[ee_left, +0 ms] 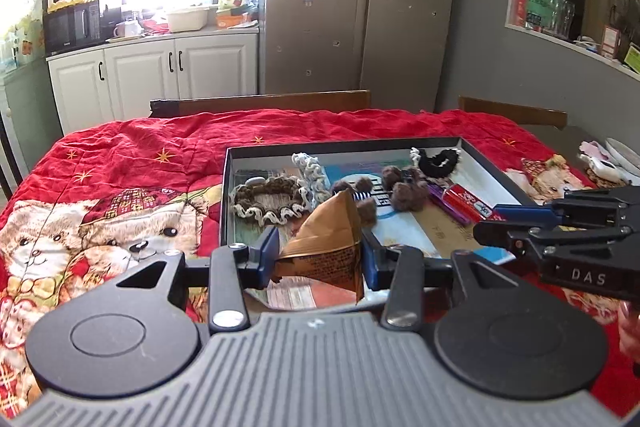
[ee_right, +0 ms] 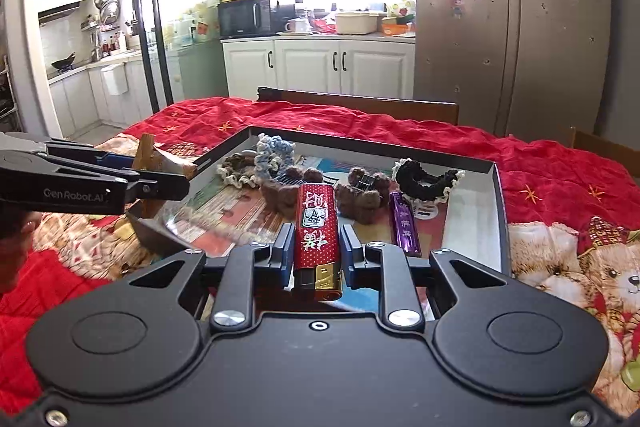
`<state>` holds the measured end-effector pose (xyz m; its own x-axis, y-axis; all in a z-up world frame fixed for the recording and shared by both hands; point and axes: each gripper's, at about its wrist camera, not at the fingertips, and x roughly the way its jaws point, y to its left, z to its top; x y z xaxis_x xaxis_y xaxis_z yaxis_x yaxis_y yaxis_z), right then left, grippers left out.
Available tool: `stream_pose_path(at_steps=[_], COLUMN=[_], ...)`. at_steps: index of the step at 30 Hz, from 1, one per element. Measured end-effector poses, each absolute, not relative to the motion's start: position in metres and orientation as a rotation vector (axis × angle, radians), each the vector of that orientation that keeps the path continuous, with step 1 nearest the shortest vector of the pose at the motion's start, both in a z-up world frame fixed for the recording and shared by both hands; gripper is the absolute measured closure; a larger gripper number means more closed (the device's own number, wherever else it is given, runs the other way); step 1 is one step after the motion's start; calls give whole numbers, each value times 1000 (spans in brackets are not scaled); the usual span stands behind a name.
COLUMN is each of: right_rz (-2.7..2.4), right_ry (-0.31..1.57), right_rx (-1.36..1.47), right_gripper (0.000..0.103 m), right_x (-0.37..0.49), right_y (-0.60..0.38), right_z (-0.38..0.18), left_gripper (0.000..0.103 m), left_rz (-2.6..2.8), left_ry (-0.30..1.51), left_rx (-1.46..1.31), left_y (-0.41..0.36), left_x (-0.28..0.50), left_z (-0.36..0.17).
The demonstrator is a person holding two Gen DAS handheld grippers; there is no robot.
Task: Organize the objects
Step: 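Carry the paper pyramid and red tube with both tools over the box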
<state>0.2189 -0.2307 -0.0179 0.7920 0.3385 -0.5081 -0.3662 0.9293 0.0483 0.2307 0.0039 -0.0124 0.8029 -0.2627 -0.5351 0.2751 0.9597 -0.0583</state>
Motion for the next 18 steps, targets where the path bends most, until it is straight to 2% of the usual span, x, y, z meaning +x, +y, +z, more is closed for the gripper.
stream_pose_path(at_steps=[18], right_rz=[351], right_ry=[588], right_rx=[-83], right_gripper=[80], right_x=[261], right_y=[-205], right_z=[-46], left_gripper=[57], left_rz=[-235], left_ry=[600], left_rx=[41], left_y=[-5], left_x=[270], left_z=[-42])
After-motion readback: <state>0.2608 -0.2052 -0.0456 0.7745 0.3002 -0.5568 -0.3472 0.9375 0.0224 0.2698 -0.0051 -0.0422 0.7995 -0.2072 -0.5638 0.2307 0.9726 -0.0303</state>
